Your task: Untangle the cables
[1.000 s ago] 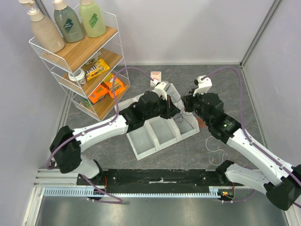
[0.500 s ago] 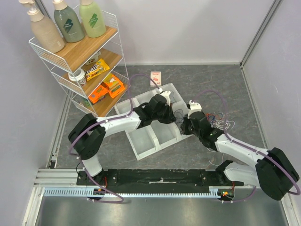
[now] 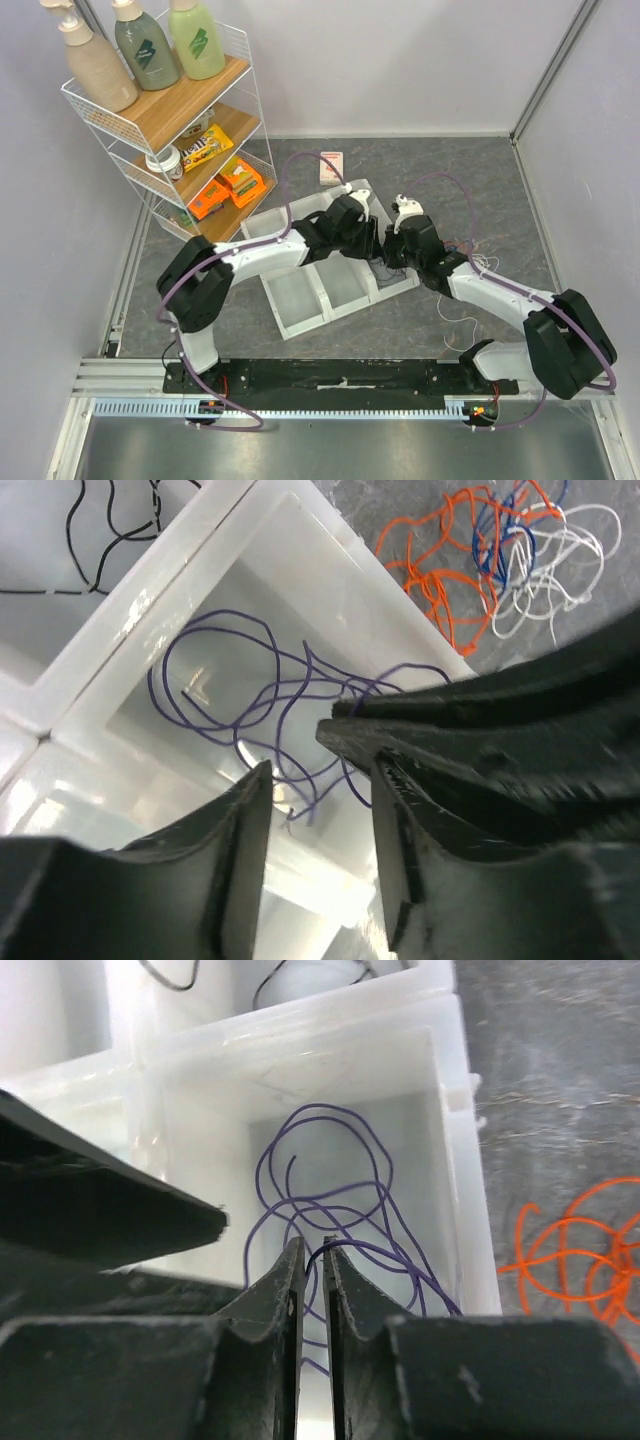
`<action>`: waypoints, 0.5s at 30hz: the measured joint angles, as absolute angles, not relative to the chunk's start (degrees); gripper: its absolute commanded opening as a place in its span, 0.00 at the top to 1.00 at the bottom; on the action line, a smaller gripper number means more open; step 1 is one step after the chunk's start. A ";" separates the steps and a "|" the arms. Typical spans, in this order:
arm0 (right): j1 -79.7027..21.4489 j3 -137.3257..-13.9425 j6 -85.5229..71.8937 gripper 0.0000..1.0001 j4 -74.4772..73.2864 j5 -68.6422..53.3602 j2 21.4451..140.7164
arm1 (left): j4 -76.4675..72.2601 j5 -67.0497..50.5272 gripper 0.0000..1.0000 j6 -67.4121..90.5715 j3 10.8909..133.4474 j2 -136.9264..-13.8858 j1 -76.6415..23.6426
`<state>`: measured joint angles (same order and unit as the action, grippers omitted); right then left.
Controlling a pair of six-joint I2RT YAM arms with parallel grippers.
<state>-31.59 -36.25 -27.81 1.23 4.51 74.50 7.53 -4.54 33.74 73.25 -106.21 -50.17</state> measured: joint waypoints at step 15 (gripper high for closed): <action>-31.88 -41.65 -26.46 0.31 -13.74 2.94 61.56 | 7.94 -8.47 0.19 33.04 59.27 -68.77 -50.35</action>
<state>-31.88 -41.65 -26.46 -13.74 2.94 61.56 7.94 -8.47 33.04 59.27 -68.77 -50.35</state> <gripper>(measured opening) 0.694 0.792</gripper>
